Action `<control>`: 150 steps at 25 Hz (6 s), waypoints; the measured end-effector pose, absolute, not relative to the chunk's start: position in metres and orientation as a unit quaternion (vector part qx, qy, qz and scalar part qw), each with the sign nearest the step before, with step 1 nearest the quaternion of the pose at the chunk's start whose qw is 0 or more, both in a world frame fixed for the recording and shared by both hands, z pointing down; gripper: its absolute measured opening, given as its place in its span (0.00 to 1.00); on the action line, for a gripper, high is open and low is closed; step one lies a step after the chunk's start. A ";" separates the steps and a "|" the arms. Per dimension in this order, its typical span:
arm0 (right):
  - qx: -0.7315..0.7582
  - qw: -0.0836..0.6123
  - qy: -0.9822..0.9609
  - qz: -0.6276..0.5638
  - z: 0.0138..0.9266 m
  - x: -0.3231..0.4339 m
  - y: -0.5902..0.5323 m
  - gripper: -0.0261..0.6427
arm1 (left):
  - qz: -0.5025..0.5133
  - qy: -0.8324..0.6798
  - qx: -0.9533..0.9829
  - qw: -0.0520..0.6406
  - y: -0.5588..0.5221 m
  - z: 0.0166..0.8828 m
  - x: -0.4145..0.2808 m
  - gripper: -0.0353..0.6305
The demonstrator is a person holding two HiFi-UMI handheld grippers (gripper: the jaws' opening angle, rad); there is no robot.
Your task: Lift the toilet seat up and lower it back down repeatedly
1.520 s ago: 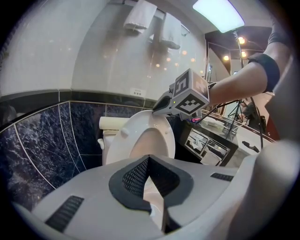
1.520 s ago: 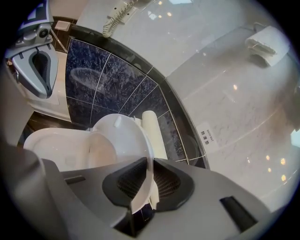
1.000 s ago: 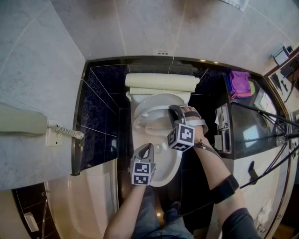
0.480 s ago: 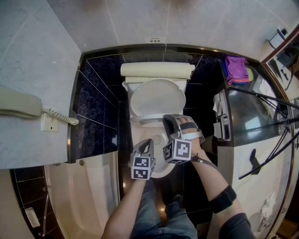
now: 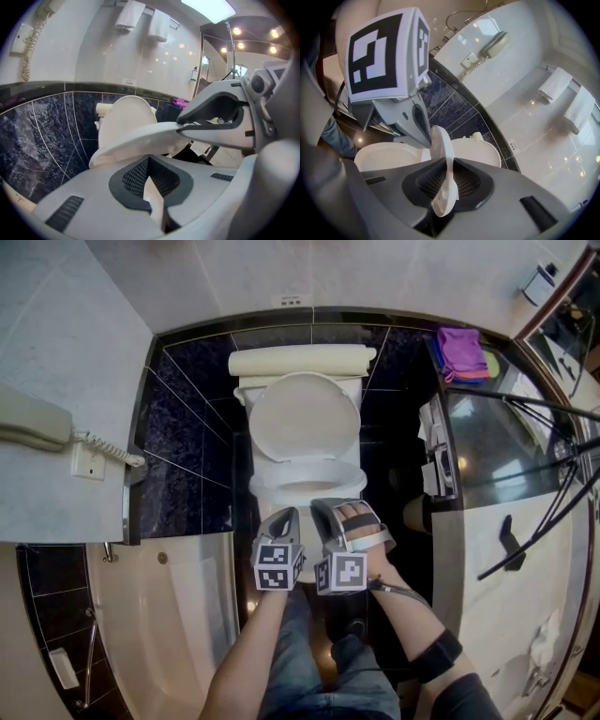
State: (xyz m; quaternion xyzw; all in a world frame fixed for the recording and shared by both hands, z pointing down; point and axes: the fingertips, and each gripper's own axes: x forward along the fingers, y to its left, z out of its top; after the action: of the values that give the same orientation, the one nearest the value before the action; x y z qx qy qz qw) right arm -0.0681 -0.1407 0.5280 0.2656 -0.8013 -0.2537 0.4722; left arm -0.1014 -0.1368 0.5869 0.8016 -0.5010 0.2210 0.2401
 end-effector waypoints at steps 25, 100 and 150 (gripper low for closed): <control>0.399 0.385 -0.831 0.043 0.641 0.030 -0.033 0.07 | 0.247 -0.509 0.777 0.276 -0.006 0.712 -0.091 0.04; 0.465 0.213 -0.853 0.102 0.306 0.090 0.064 0.07 | 0.172 -0.510 0.836 0.112 0.081 0.301 -0.089 0.04; 0.473 0.150 -0.678 0.543 0.837 0.097 0.043 0.33 | 0.211 -0.494 0.837 0.106 0.016 0.621 -0.112 0.04</control>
State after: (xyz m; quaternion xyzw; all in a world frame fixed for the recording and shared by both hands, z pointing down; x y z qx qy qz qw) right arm 0.0967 0.0429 0.8372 0.4731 -0.6777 0.5427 0.1498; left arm -0.1118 0.0164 0.6205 0.8366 -0.4943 0.2110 0.1060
